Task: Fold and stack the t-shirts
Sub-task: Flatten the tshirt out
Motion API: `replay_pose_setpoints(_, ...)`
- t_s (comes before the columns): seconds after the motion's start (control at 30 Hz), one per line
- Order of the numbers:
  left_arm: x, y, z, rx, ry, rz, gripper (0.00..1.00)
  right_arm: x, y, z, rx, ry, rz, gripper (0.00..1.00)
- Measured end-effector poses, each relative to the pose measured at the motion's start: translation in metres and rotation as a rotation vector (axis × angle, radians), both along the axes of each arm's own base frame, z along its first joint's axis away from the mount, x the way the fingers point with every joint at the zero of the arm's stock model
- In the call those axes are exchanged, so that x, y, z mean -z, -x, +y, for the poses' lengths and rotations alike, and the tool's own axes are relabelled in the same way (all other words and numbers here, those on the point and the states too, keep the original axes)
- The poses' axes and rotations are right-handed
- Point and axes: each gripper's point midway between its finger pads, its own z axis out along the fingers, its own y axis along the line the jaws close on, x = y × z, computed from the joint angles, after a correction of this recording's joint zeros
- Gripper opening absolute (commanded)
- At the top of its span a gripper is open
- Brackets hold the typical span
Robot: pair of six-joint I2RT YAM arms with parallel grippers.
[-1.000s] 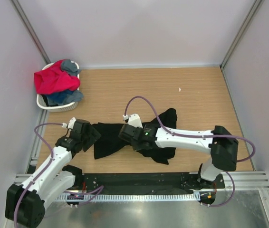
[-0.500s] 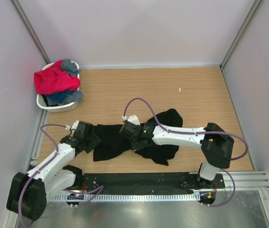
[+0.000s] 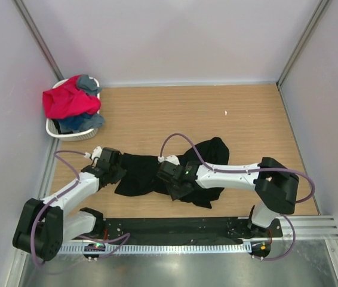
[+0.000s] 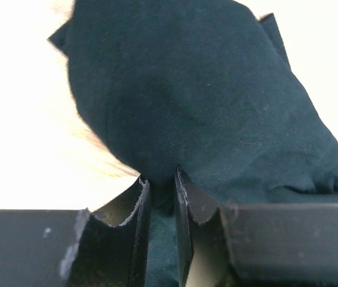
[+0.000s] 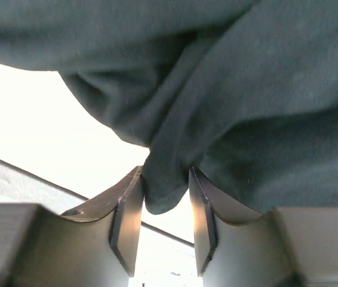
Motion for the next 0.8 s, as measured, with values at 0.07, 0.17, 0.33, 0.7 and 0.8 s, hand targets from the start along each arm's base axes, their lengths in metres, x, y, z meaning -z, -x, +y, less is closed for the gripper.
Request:
replay_pose_setpoints(0.07,0.000,0.000,0.004,-0.004,-0.021,0.003,0.25,-0.001,0.004,-0.001,-0.005,-0.002,-0.001,0.42)
replay_pose_setpoints(0.17,-0.002,0.003,0.007,0.002,-0.041,0.014,0.32,-0.002,0.010,-0.002,-0.016,-0.002,-0.005,0.42)
replay_pose_setpoints(0.33,-0.019,0.015,0.014,-0.001,-0.049,-0.016,0.58,0.001,0.014,-0.001,-0.029,0.012,-0.022,0.15)
replay_pose_setpoints(0.7,-0.029,0.056,0.021,-0.037,0.047,-0.103,0.57,-0.032,-0.018,0.002,-0.014,0.062,-0.164,0.01)
replay_pose_setpoints(0.8,-0.005,0.074,0.023,-0.044,0.049,-0.017,0.57,-0.068,-0.034,0.008,0.007,-0.002,-0.226,0.01)
